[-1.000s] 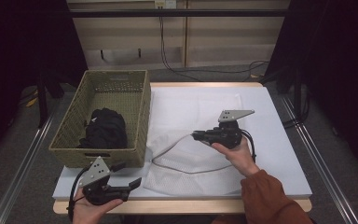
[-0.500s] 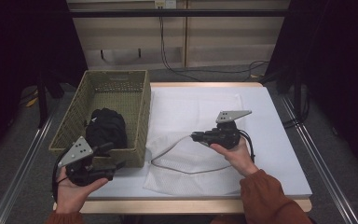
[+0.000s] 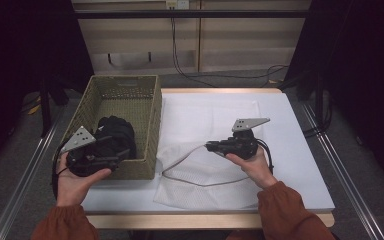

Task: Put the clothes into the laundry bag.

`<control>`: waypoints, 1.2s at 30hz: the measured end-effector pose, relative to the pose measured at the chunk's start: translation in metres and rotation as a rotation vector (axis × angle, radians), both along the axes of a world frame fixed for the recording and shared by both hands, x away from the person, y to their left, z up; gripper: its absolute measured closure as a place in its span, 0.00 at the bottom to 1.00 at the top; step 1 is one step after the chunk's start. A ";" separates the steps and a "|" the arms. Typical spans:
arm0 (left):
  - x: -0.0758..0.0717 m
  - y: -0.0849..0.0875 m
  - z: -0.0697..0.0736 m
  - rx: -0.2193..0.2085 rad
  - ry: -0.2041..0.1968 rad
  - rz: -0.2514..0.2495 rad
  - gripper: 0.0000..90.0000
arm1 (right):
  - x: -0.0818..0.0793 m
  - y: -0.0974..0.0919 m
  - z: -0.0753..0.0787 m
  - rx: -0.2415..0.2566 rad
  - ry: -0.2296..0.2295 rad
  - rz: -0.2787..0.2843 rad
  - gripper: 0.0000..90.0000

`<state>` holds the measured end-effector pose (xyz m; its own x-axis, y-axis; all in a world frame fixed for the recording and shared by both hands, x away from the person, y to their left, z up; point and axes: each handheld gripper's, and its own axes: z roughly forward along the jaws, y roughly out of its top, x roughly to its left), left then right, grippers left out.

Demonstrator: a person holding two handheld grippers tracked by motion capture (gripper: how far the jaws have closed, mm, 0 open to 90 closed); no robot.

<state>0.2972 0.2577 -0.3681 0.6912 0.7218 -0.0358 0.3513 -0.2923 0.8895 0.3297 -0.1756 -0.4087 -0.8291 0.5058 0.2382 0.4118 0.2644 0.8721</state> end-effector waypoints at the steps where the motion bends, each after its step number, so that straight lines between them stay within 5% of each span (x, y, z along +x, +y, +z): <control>1: 0.002 0.000 0.002 0.000 -0.001 -0.002 0.25 | 0.000 0.000 0.000 -0.002 -0.002 0.000 0.99; 5: 0.012 -0.001 0.006 0.039 0.013 0.043 0.25 | 0.000 0.000 0.000 -0.003 -0.002 -0.002 0.99; 14: 0.037 0.004 0.016 0.095 0.028 0.053 0.25 | 0.001 0.001 0.000 -0.006 -0.004 0.003 0.99; 19: 0.049 0.003 0.010 0.151 0.049 0.074 0.18 | 0.001 0.000 0.000 -0.007 -0.004 0.001 0.99; 26: 0.068 0.007 0.007 0.151 0.076 0.136 0.14 | 0.000 0.000 0.000 -0.013 -0.006 0.000 0.99; 36: 0.087 0.007 0.002 0.214 0.138 0.139 0.13 | 0.001 0.001 -0.002 -0.018 0.000 0.000 0.99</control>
